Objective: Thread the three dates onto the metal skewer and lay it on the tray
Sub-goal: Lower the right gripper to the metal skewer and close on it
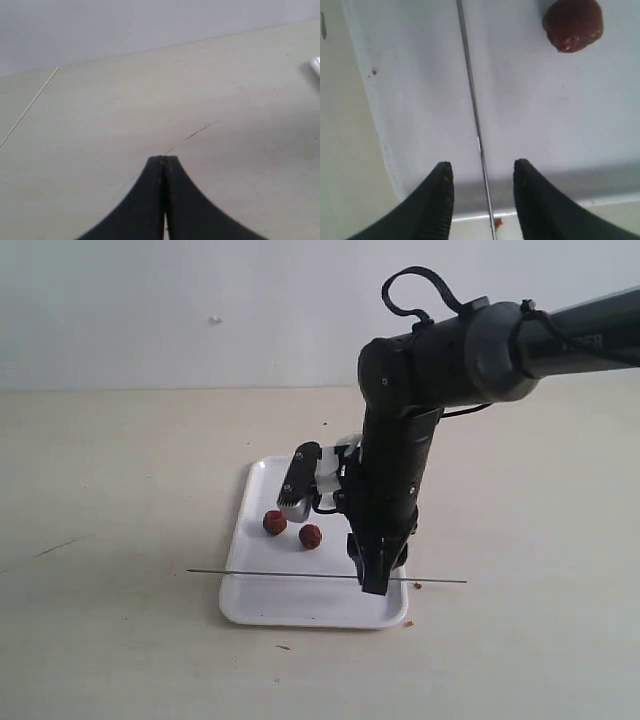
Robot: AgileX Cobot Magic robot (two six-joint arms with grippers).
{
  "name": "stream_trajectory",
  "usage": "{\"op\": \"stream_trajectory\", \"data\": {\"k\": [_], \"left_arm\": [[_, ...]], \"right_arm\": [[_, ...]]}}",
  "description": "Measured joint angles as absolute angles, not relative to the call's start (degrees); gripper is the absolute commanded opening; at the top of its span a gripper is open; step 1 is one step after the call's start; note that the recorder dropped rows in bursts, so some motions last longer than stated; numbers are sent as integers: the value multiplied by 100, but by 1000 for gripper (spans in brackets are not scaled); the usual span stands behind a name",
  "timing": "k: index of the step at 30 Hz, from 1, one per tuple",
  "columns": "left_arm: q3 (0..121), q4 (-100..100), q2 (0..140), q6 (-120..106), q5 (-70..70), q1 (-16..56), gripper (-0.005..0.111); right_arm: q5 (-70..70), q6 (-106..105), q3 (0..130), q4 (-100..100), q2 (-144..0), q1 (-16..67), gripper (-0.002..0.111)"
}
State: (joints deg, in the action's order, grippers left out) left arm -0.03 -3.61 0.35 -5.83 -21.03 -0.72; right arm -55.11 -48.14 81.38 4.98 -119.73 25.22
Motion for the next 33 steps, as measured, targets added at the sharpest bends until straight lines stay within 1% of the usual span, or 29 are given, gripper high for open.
{"op": "stream_trajectory", "data": {"k": [28, 33], "left_arm": [[-3, -361, 35, -583, -2103, -72, 0], [-3, -361, 35, -583, -2103, -72, 0]], "right_arm": [[-5154, -4787, 8138, 529, -12352, 2522, 40], [-5154, -4787, 8160, 529, -12368, 2522, 35]]}}
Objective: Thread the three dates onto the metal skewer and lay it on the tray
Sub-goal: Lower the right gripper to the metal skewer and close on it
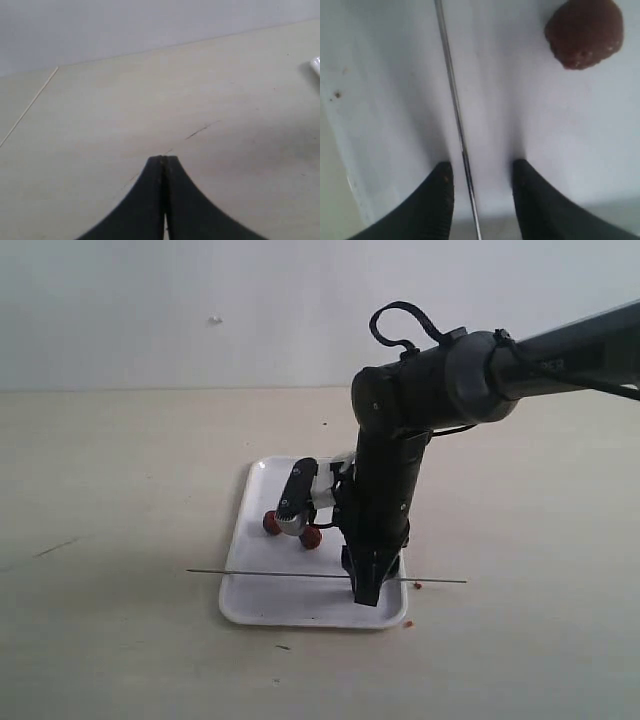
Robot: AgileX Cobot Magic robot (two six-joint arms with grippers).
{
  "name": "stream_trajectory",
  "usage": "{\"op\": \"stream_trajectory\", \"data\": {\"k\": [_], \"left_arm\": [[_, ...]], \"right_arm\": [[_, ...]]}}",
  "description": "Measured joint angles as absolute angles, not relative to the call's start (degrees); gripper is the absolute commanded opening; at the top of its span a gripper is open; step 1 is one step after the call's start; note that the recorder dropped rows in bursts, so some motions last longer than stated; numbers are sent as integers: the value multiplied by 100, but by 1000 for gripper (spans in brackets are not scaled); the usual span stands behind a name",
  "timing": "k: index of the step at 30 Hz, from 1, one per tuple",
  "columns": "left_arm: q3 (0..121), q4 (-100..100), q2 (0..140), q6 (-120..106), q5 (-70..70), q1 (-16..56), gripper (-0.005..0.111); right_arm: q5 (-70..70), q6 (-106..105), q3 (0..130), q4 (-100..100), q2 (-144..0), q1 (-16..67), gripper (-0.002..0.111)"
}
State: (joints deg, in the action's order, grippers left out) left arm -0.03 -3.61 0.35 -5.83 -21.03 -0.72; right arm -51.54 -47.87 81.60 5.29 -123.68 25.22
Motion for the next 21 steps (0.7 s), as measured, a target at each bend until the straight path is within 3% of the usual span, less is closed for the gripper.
{"op": "stream_trajectory", "data": {"k": [3, 7, 21], "left_arm": [[-3, -361, 35, -583, -2103, -72, 0], [-3, -361, 35, -583, -2103, -72, 0], [-3, -361, 35, -583, -2103, -72, 0]], "right_arm": [[-5128, -4787, 8160, 519, -12368, 2522, 24], [-5115, -4787, 8160, 507, -12368, 2522, 1], [-5302, -4641, 8147, 570, -12090, 2522, 0]]}}
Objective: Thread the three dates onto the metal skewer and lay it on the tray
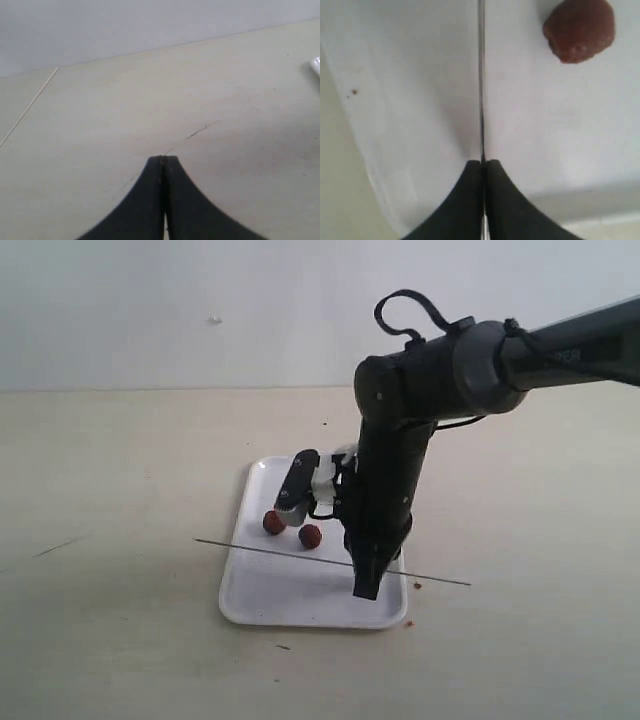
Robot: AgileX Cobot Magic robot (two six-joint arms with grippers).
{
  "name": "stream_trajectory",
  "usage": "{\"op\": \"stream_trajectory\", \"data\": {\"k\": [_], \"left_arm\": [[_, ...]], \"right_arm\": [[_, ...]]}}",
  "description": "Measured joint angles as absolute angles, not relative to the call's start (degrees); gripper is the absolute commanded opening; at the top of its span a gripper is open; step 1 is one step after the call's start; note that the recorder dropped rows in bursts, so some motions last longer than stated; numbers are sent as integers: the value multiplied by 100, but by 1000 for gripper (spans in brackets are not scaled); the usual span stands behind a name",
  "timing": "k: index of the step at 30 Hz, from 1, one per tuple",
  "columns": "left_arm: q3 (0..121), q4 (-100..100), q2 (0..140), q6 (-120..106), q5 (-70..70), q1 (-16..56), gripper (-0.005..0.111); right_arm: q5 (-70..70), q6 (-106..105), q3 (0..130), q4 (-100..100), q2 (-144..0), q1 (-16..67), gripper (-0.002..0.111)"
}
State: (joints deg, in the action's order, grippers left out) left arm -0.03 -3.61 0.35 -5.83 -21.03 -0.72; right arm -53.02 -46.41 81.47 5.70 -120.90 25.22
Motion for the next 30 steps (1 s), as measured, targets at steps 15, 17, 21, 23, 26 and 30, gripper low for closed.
{"op": "stream_trajectory", "data": {"k": [15, 17, 21, 23, 26, 30], "left_arm": [[-3, -361, 35, -583, -2103, -72, 0], [-3, -361, 35, -583, -2103, -72, 0], [-3, -361, 35, -583, -2103, -72, 0], [-3, -361, 35, -583, -2103, -72, 0], [-3, -361, 35, -583, -2103, -72, 0], [-11, -382, 35, -663, -1643, -72, 0]], "right_arm": [[-5604, -2882, 8147, 702, -10231, 2522, 0], [-5294, -2161, 8123, 714, -10128, 2522, 0], [-4950, -1458, 8066, 699, -10065, 2522, 0], [-5009, -1373, 8049, 657, -10055, 2457, 0], [-5192, -1335, 8049, 630, -10007, 2136, 0], [-5328, -1335, 8049, 612, -9964, 1360, 0]]}}
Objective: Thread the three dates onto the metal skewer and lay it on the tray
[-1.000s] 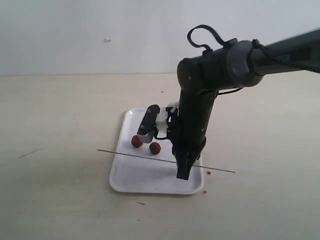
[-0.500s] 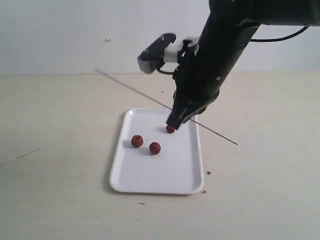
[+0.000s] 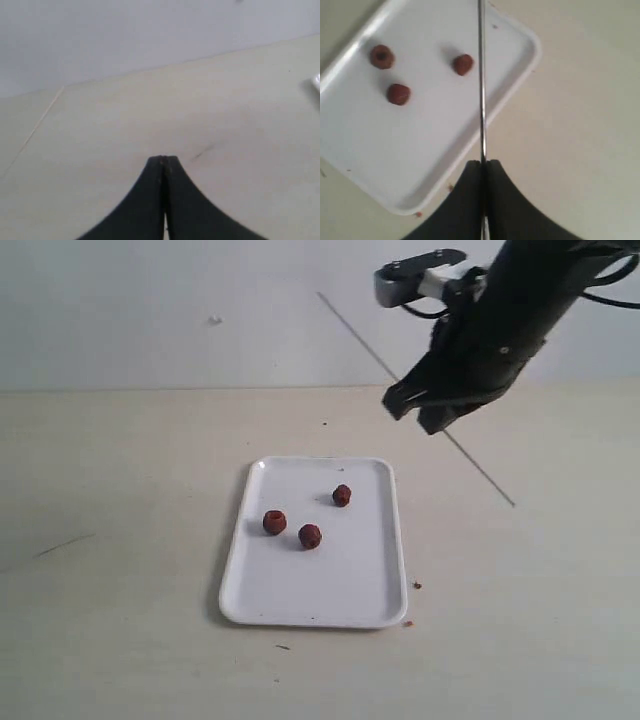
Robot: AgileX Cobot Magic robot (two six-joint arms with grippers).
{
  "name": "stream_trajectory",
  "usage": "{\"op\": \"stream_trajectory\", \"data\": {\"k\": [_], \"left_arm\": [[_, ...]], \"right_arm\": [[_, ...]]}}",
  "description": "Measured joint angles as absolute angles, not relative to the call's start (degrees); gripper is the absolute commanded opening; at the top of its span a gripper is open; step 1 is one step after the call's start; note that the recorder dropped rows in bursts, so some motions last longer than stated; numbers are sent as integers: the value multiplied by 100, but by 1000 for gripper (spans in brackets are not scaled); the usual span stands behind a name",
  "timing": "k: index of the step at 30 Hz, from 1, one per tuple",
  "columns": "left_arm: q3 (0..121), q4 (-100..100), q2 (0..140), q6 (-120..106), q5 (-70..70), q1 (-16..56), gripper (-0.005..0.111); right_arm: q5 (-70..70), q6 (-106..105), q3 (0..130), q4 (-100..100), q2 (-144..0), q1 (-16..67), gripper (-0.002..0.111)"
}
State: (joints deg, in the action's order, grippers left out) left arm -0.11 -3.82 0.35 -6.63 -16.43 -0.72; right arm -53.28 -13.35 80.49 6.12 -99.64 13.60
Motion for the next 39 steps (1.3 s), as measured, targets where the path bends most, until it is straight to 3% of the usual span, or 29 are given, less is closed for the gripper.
{"op": "stream_trajectory", "data": {"k": [8, 14, 19, 21, 24, 30, 34, 39], "left_arm": [[-11, -382, 35, -231, 233, -72, 0], [-11, -385, 35, 2838, 1238, -72, 0], [-11, -385, 35, 3807, 2248, -72, 0], [547, -371, 502, 3637, 2741, -72, 0], [2379, -529, 2110, 3283, 1502, -72, 0], [4782, -1021, 5107, 2754, -1597, 202, 0], [6362, -316, 7423, 1182, -3870, 989, 0], [7793, 248, 9393, 45, -4925, 2011, 7]], "right_arm": [[-5075, -1998, 7520, 1186, -9998, 321, 0], [-4406, -2598, 6925, 1448, -9998, 265, 0], [-4243, -2641, 6915, 1496, -9998, 261, 0], [-4162, -2641, 6915, 1531, -9998, 261, 0], [-4100, -2646, 6915, 1553, -9998, 252, 0], [-4114, -2655, 6915, 1528, -9998, 238, 0], [-4237, -2803, 6915, 1483, -9998, 101, 0], [-4309, -2846, 6915, 1483, -9998, -150, 0]]}}
